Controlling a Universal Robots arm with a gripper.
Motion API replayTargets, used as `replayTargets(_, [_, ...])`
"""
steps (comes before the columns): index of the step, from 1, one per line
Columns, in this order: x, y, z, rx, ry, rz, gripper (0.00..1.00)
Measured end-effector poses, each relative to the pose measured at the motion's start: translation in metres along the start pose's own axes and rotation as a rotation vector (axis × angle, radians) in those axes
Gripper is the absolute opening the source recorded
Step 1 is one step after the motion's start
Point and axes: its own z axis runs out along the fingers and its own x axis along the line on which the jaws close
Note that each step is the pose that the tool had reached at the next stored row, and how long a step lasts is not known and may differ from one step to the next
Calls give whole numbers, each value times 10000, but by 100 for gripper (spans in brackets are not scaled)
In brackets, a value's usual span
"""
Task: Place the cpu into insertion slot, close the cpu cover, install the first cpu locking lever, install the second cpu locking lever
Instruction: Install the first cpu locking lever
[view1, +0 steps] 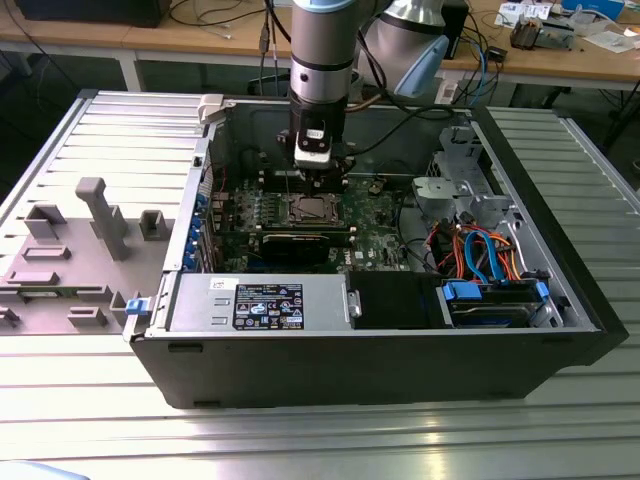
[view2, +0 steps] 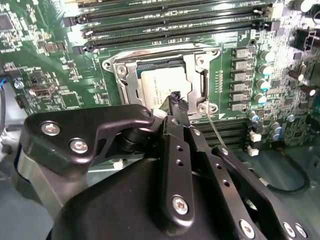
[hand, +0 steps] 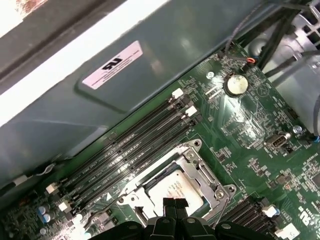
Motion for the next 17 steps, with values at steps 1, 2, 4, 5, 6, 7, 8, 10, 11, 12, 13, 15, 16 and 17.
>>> replayTargets(1, [0, 0, 0, 1, 2, -99, 11])
replayTargets(2, [0, 0, 0, 3, 4, -250, 11])
replayTargets(4, [0, 0, 0, 9, 13, -714, 11])
replayTargets(5, [1, 0, -9, -26, -40, -740, 11])
replayTargets(6, [3, 0, -71, -66, -102, -742, 11])
replayTargets(7, [3, 0, -79, -71, -108, -743, 11])
replayTargets(8, [3, 1, -79, -74, -110, -750, 11])
replayTargets(10, [3, 0, -79, -73, -110, -812, 11])
replayTargets(11, [3, 0, -80, -72, -108, -909, 11])
replayTargets(12, [4, 0, -80, -70, -104, -1040, 11])
replayTargets(13, [4, 0, -80, -68, -102, -1170, 11])
replayTargets(15, [3, 0, -80, -65, -95, -1439, 11])
replayTargets(16, [3, 0, -80, -64, -93, -1565, 11])
replayTargets(17, [3, 0, -80, -64, -90, -1702, 11])
